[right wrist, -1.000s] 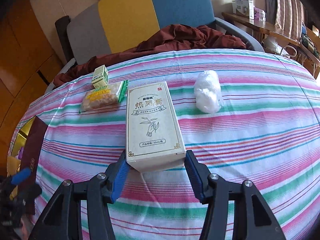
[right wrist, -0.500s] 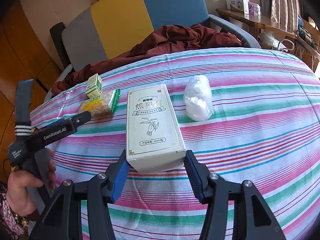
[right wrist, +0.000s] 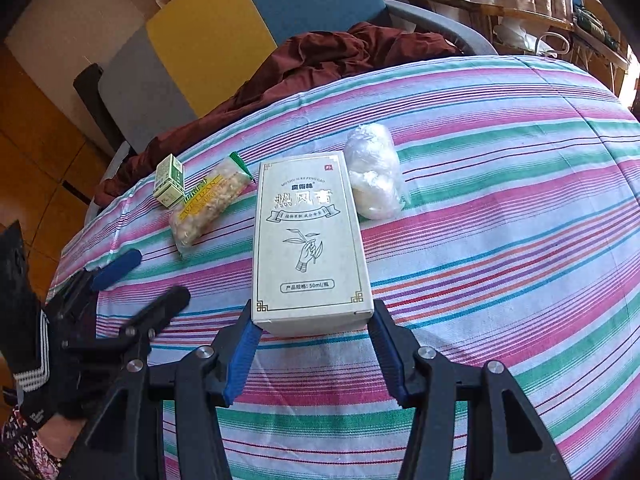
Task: Organize objects
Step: 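Grasp the cracker bag with left tool while right grasps the white box, then carry the cracker bag and white box over the gold tray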
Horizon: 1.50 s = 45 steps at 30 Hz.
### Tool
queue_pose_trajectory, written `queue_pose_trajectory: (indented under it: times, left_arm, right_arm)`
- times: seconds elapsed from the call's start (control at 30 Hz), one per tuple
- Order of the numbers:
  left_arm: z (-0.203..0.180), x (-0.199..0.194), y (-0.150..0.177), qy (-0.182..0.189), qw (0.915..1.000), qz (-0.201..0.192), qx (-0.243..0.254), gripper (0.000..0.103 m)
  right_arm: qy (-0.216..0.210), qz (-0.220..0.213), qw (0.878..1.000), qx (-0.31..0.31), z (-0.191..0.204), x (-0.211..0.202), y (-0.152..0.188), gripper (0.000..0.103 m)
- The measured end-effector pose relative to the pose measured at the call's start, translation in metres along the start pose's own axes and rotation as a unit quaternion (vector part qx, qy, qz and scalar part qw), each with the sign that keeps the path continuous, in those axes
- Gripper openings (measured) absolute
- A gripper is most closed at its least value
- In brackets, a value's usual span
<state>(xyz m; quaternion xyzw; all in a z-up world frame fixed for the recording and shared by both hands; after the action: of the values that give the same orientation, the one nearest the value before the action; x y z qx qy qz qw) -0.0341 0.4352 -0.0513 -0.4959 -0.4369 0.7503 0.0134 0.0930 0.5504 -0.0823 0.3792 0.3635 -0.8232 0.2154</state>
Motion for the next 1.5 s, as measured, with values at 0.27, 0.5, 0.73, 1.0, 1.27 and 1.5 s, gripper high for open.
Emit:
queue_pose_trajectory:
  times: [0.27,0.5,0.73,1.0,1.27,1.5]
  left_arm:
    - [0.014,0.055,-0.03,-0.093,0.9955,0.018,-0.003,0.099]
    - [0.009,0.079,-0.027,-0.048,0.9978,0.039,-0.023,0.074]
    - [-0.006,0.067,-0.023,-0.041,0.999,0.015,0.008,0.048]
    - [-0.004,0.047,-0.002,-0.059,0.9982,0.005,-0.006,0.046]
    - [0.007,0.009,0.036,-0.068,0.9961,0.003,-0.057,0.046]
    - [0.005,-0.031,0.071,-0.075,0.9942,-0.012,-0.076,0.046]
  right_arm:
    - [0.011,0.006,1.0,-0.014,0.005,0.001,0.0,0.054]
    - [0.008,0.009,1.0,-0.015,0.005,0.003,-0.001,0.054]
    - [0.013,0.01,1.0,-0.024,0.007,0.003,0.0,0.054]
    - [0.019,0.009,0.999,-0.037,0.008,0.005,0.0,0.054]
    - [0.019,0.002,0.998,-0.053,0.012,0.007,0.001,0.054]
    - [0.018,-0.005,0.997,-0.075,0.02,0.009,0.004,0.054]
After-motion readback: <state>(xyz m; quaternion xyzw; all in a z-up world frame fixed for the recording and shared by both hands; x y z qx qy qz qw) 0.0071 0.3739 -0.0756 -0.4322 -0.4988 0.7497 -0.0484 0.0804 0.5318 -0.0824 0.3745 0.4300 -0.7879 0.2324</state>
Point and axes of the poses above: each gripper's, at about its wrist camera, not at the fingertips, and x roughly the way its jaws point, z to its left, y to its underside, the point moved 1 cm from there along x, roughly the way its jaws point, and after that the axes turned 7 degrees about -y, right-handed, at the moved point
